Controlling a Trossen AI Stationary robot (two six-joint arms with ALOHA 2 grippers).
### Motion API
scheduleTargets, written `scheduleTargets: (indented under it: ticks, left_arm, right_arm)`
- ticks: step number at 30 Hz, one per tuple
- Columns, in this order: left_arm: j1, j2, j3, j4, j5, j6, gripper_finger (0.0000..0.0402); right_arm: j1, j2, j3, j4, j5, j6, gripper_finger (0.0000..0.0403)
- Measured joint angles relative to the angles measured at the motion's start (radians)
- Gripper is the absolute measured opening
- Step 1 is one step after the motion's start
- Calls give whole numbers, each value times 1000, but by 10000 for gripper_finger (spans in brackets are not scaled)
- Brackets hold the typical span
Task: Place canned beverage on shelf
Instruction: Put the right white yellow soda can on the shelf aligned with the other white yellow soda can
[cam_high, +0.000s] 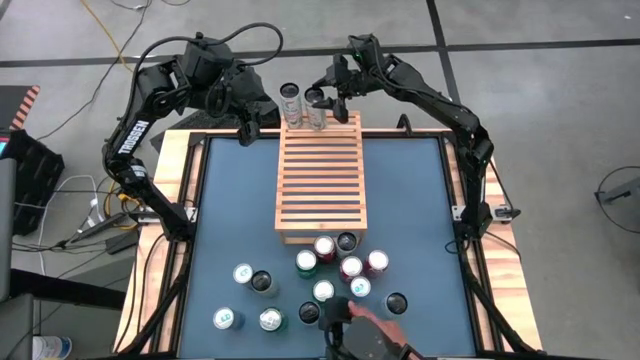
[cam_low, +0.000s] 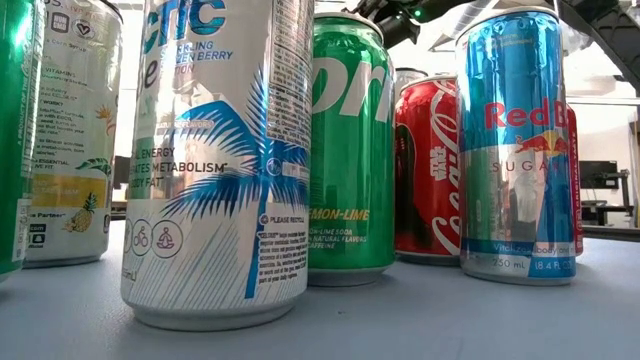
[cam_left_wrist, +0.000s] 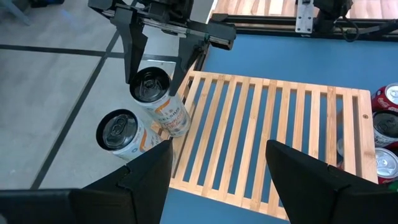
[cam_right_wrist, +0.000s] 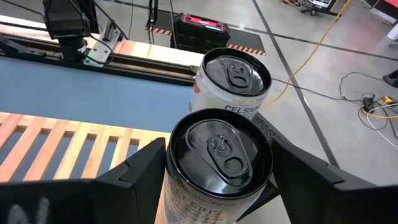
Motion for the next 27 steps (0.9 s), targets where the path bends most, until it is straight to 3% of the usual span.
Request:
scheduleTargets:
  ticks: [27]
  left_arm:
    - [0,0,0,0,0,-5,247]
  right_arm:
    - [0,0,0,1,31,-3,271]
